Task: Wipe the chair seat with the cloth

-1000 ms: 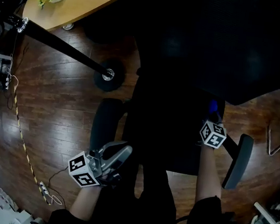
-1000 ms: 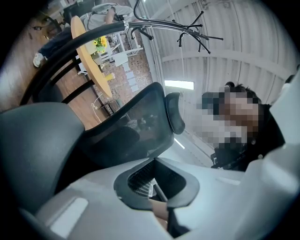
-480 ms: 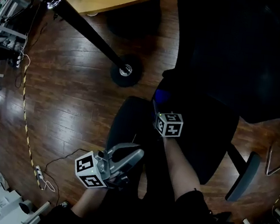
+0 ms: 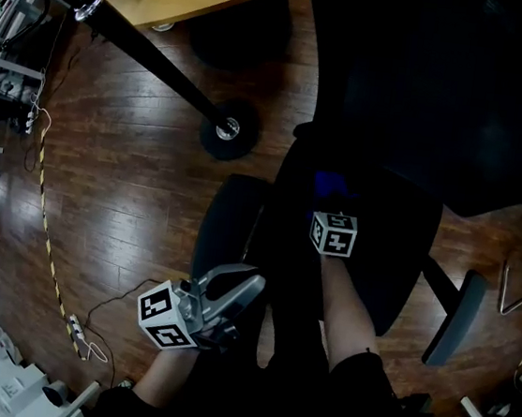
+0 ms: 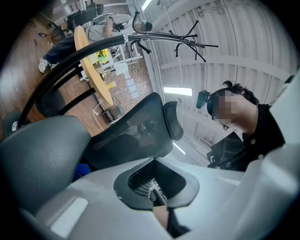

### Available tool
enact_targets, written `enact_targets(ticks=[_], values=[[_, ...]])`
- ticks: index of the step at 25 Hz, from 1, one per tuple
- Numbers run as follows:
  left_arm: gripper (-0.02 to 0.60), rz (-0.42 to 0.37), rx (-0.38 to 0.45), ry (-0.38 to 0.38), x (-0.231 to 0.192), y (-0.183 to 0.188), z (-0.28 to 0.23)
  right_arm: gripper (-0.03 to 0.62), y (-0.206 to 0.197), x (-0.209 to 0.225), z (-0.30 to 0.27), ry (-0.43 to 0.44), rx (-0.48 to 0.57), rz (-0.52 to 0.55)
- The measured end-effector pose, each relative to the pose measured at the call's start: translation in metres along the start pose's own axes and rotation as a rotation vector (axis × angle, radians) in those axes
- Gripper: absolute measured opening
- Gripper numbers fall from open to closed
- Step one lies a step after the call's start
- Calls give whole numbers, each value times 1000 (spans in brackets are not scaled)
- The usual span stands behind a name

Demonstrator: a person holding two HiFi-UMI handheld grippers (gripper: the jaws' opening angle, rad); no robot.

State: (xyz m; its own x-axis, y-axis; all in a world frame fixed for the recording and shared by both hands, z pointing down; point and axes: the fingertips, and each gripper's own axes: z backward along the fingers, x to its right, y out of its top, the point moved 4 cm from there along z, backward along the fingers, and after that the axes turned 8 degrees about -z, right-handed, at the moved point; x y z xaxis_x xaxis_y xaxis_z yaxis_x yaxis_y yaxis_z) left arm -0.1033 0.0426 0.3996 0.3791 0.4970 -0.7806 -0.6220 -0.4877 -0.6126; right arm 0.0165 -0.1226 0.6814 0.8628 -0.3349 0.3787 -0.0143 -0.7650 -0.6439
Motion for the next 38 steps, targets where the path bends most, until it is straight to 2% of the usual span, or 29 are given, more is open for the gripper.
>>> enact_targets(ticks=[8,12,15,19,21,23,28,34,38], values=[[-2,-1,-50,-47,7,-9,-24,61,-12,165,101,-302,48,-100],[-2,-8,-72,-54,13,-14,-29,61,-16,228,167,-426,78,-158],[-2,-8,-76,-53,12,-16,-31,61,-19,246,187,-445,86,-175],[-2,-10,-72,-55,13,-18,-33,61,-18,248,184,-445,78,-162],[-2,-14,-75,-56,15,-18,-29,61,-13,235,182,-428,103,-142],[-2,-15,-74,-52,15,-18,-25,61,-10,205,174,-373,142,-119],[-2,-25,-36,-48,18,-13,-16,61,-17,96,134,-150,165,-100],[-2,-33,1,-19,19,-9,5,61,-34,-53,69,133,56,-42],[-2,-37,25,-5,15,-6,21,61,-50,-113,28,223,-45,-11]])
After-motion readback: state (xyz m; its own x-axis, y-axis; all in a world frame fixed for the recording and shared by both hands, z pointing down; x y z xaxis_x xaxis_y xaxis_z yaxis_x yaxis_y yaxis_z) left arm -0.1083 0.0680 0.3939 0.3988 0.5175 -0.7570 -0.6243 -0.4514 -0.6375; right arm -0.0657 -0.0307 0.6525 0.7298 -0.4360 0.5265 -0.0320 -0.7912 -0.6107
